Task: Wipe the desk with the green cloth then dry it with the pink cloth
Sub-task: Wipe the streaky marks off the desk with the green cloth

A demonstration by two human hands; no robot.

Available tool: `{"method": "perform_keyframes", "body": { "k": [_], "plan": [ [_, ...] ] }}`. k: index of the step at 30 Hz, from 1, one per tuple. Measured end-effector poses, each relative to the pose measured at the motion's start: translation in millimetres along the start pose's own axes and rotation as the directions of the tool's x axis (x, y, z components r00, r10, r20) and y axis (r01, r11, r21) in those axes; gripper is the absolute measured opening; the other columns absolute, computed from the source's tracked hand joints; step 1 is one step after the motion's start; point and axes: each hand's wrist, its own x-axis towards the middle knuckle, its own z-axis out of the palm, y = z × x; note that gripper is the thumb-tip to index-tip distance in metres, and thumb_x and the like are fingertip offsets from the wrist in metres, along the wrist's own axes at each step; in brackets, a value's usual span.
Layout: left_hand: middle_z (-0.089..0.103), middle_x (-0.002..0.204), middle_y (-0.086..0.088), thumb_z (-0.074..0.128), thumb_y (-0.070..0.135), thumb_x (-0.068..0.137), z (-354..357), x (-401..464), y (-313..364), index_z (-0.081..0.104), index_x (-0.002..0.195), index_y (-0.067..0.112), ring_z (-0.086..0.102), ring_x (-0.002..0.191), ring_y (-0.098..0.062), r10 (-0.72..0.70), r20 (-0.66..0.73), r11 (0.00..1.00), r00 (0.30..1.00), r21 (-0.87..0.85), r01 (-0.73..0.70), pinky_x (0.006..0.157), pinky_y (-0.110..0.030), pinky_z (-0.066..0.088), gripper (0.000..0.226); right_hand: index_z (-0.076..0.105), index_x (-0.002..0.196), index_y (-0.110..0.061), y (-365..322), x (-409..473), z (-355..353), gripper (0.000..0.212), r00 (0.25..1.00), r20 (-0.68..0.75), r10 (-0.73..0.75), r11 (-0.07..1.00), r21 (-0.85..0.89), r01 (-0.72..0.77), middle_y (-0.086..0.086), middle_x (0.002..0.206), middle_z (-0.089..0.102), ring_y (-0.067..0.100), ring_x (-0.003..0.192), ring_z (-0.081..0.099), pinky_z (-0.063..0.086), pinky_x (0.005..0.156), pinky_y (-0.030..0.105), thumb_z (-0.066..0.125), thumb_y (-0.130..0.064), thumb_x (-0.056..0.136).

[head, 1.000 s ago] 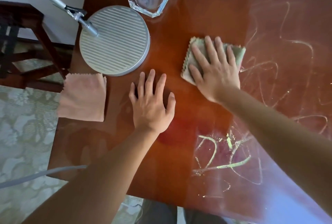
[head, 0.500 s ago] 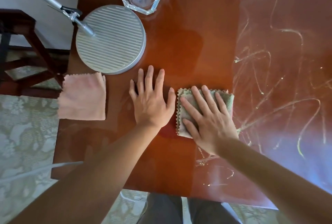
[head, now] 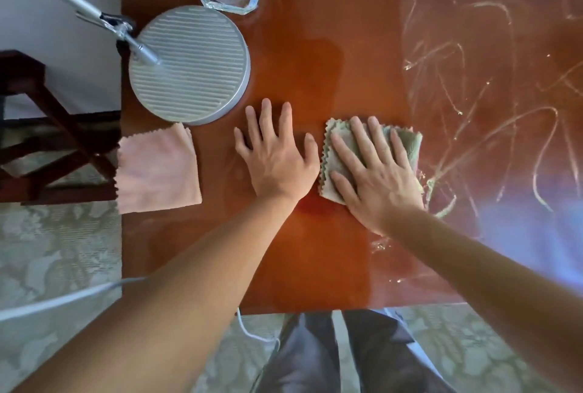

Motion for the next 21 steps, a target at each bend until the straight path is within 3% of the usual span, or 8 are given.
{"method": "perform_keyframes", "body": {
  "k": [4,9,12,15,18,21],
  "plan": [
    [0.023,0.168,-0.011,0.039,0.043,0.097,-3,-7,-11,0.035,0.156,0.025,0.013,0.156,-0.036,0.12,0.004,0.992,0.993,-0.049,-0.12,0.122,-0.061,0.009,0.062,0.012,0.165,-0.029,-27,-89,24,0.062,1.0,0.019,-0.019,1.0,0.003,0.019,0.009,0.171,0.011,0.032,0.159,0.002,0.004,0.128,0.052,0.02,-0.054,0.108],
    [0.024,0.168,-0.006,0.029,0.041,0.103,-3,-48,-13,0.035,0.157,0.028,0.014,0.157,-0.031,0.362,0.056,0.932,0.931,-0.047,-0.36,0.123,-0.057,0.011,0.056,0.007,0.164,-0.036,-13,-70,12,0.062,0.997,0.074,-0.008,1.0,-0.015,0.009,0.006,0.172,0.006,0.028,0.159,-0.001,0.002,0.128,0.05,0.009,-0.059,0.106],
    [0.03,0.166,-0.006,0.031,0.039,0.104,1,-57,-19,0.042,0.154,0.026,0.019,0.156,-0.03,0.385,0.047,0.923,0.922,-0.012,-0.385,0.124,-0.058,0.014,0.053,-0.004,0.161,-0.041,12,-18,0,0.065,0.993,0.04,0.114,0.993,-0.011,-0.113,0.002,0.173,-0.004,0.019,0.156,-0.017,-0.012,0.125,0.042,-0.003,-0.064,0.101],
    [0.035,0.164,-0.007,0.035,0.039,0.102,2,-54,-19,0.046,0.152,0.025,0.024,0.154,-0.031,0.388,0.009,0.922,0.922,-0.005,-0.388,0.123,-0.059,0.017,0.053,-0.002,0.162,-0.04,11,8,-3,0.065,0.983,0.005,0.182,0.983,-0.021,-0.182,0.001,0.173,-0.003,0.022,0.158,-0.012,-0.008,0.127,0.045,-0.002,-0.064,0.102],
    [0.036,0.163,-0.008,0.034,0.039,0.102,3,-57,-19,0.047,0.151,0.024,0.025,0.154,-0.031,0.395,-0.002,0.918,0.919,-0.021,-0.395,0.123,-0.059,0.017,0.053,0.002,0.163,-0.037,-19,-33,15,0.061,0.981,-0.055,0.184,0.983,0.025,-0.183,0.005,0.173,0.004,0.027,0.159,-0.005,0.0,0.128,0.049,0.013,-0.058,0.107],
    [0.035,0.163,-0.009,0.033,0.038,0.102,3,-56,-19,0.047,0.151,0.022,0.024,0.154,-0.033,0.4,-0.001,0.916,0.917,-0.033,-0.4,0.122,-0.06,0.016,0.054,0.018,0.164,-0.031,-62,-102,40,0.06,0.989,-0.101,0.108,0.993,0.066,-0.102,0.009,0.171,0.014,0.031,0.159,0.003,0.005,0.128,0.051,0.023,-0.053,0.108]
  ]
}}
